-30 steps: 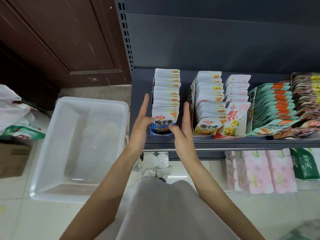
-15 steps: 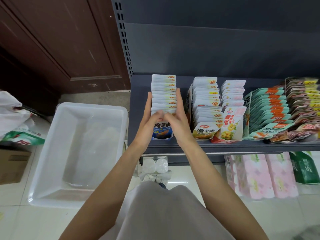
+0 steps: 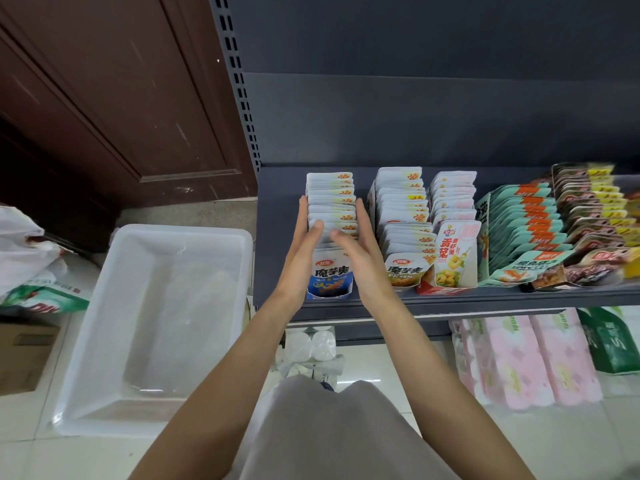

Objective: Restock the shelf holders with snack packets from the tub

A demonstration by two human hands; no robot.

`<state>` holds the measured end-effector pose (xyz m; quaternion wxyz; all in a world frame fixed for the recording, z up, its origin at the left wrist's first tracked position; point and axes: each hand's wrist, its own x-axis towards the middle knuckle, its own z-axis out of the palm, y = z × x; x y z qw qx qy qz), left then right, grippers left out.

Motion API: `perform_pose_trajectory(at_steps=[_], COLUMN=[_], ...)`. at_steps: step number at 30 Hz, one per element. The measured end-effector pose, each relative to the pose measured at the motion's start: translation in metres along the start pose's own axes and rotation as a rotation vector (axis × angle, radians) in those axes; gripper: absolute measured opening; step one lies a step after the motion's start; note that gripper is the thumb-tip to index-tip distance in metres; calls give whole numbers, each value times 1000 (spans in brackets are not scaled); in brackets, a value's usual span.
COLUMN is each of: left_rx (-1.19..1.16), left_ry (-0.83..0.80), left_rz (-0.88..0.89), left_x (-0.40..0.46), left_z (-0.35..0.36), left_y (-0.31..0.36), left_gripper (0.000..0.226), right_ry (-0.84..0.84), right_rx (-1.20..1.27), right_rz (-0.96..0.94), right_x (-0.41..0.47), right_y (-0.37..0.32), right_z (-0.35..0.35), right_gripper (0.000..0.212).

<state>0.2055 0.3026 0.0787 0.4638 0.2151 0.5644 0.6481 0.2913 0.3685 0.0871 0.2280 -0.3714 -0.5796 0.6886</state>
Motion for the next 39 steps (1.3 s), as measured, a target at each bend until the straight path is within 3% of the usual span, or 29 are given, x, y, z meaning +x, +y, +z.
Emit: perform_pose_trajectory(at_steps=[6,12,29,35,39], left_rx=[7,-53,-13,93,178], left_ry=[44,31,67,140,317], left_rz=[2,-24,-20,57,194], left_x=[8,34,43,41,37], left_z=[-6,1,13,15,19], left_y=[7,23,18,25,39], left_gripper=[72,57,60,51,43], right_ry=[17,-10,-1,80,237], right_rx=[-87,-94,-112,-400,-498], right_rz=[-21,-17,-17,-177,-464], right_x=[9,27,33,32,12], right_y=[-12,-33,-33,-45,-59], right_z=[1,4,-5,-5,-9], right_gripper=[71,68,64,66,49])
